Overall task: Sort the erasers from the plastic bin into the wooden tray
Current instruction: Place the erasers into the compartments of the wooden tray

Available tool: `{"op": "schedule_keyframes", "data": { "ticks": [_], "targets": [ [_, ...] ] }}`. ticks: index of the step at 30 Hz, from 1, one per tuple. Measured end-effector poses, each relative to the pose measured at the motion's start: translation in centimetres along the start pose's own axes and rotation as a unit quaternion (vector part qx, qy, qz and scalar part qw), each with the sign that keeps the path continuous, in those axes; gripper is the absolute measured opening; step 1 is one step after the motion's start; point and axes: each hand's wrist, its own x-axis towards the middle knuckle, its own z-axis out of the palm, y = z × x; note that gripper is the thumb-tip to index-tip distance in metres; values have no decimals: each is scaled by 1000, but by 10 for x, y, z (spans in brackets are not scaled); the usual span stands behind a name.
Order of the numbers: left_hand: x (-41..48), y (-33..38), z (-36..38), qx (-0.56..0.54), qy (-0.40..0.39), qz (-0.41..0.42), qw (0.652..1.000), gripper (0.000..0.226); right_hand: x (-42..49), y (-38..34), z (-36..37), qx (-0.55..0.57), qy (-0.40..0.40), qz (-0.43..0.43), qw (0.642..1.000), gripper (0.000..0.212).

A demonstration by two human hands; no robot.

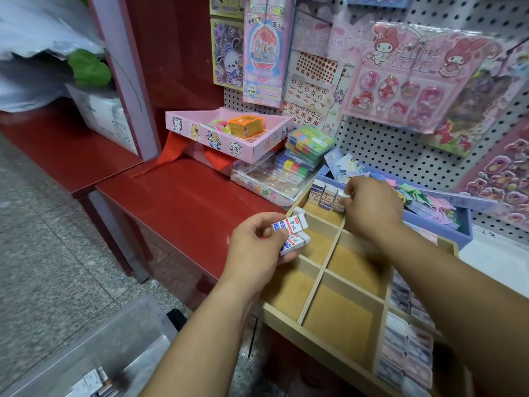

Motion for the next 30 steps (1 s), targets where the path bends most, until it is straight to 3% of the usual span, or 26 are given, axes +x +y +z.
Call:
{"op": "schedule_keyframes", "data": {
  "ticks": [17,20,22,27,30],
  "targets": [
    [-1,1,2,9,-2,-2,1000,17,1,-5,10,-48,38,-18,998,17],
    [-1,0,1,9,-1,3,1000,17,-2,-5,5,6,50,-10,999,20],
    [-1,0,0,6,-2,5,1000,17,-13,-11,-2,113,55,-35,992,17],
    [3,-3,1,0,7,22,1000,16,-52,-45,-22,376,-173,-85,906,22],
    [5,-5,1,3,9,30,1000,19,-57,-50,-19,420,-212,-87,878,5]
  ]
}}
